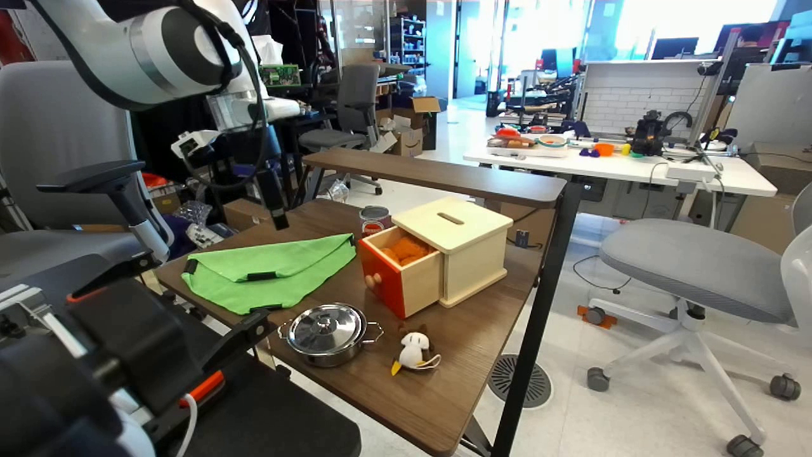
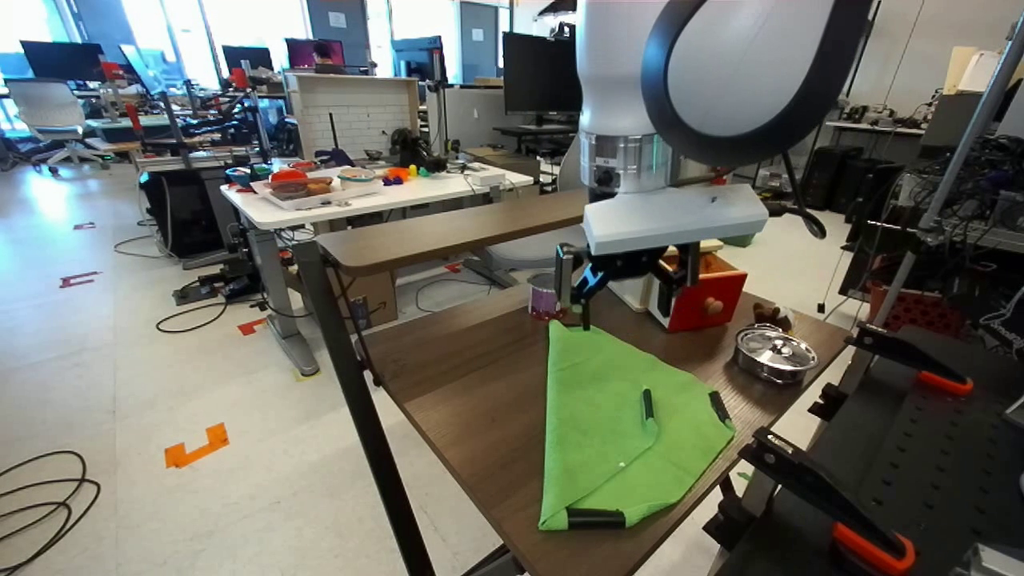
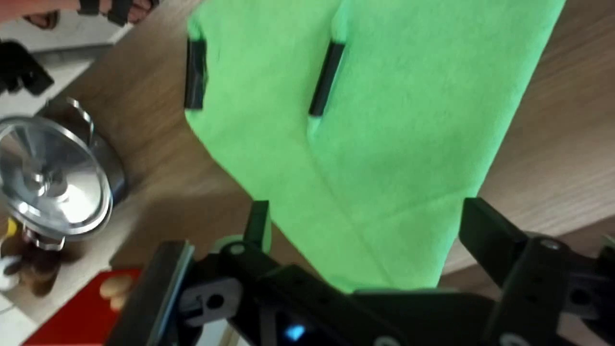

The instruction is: Fold the green cloth diagonally and then move the can forward

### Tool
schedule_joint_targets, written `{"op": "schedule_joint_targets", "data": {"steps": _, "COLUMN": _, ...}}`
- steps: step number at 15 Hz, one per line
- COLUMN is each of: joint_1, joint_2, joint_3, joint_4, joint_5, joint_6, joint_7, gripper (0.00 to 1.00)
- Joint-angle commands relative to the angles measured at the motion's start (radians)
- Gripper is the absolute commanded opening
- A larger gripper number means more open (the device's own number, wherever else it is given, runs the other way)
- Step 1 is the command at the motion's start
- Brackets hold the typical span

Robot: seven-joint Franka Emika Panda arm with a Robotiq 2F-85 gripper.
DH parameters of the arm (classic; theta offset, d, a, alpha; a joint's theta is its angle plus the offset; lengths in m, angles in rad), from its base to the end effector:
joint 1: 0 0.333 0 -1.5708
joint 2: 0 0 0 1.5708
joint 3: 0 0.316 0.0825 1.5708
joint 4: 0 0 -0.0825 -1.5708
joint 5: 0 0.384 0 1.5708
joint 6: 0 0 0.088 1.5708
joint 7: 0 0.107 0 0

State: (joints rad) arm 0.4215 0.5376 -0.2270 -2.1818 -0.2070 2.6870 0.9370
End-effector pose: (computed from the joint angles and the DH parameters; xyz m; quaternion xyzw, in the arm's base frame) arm 0.5408 0.1083 0.1424 0.9606 -0.2581 0.0426 0.0937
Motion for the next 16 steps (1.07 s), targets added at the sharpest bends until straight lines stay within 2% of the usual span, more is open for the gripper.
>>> {"op": "schedule_joint_targets", "data": {"steps": 1, "joint_1": 0.032, "joint_2": 0.037, "joint_3": -0.103, "joint_4": 0.084, "joint_5": -0.174, "joint_6": 0.041, "joint_7": 0.039, "gripper": 1.00}}
{"op": "schedule_joint_targets", "data": {"steps": 4, "joint_1": 0.019, "joint_2": 0.094, "joint_3": -0.127, "joint_4": 0.172, "joint_5": -0.254, "joint_6": 0.061, "joint_7": 0.048, "gripper": 1.00}}
{"op": "schedule_joint_targets", "data": {"steps": 6, "joint_1": 0.004, "joint_2": 0.135, "joint_3": -0.115, "joint_4": 0.224, "joint_5": -0.255, "joint_6": 0.081, "joint_7": 0.033, "gripper": 1.00}}
{"op": "schedule_joint_targets", "data": {"steps": 13, "joint_1": -0.021, "joint_2": 0.301, "joint_3": -0.094, "joint_4": 0.411, "joint_5": -0.190, "joint_6": 0.141, "joint_7": -0.022, "gripper": 1.00}}
{"op": "schedule_joint_targets", "data": {"steps": 16, "joint_1": -0.062, "joint_2": 0.348, "joint_3": -0.061, "joint_4": 0.470, "joint_5": -0.137, "joint_6": 0.162, "joint_7": -0.067, "gripper": 1.00}}
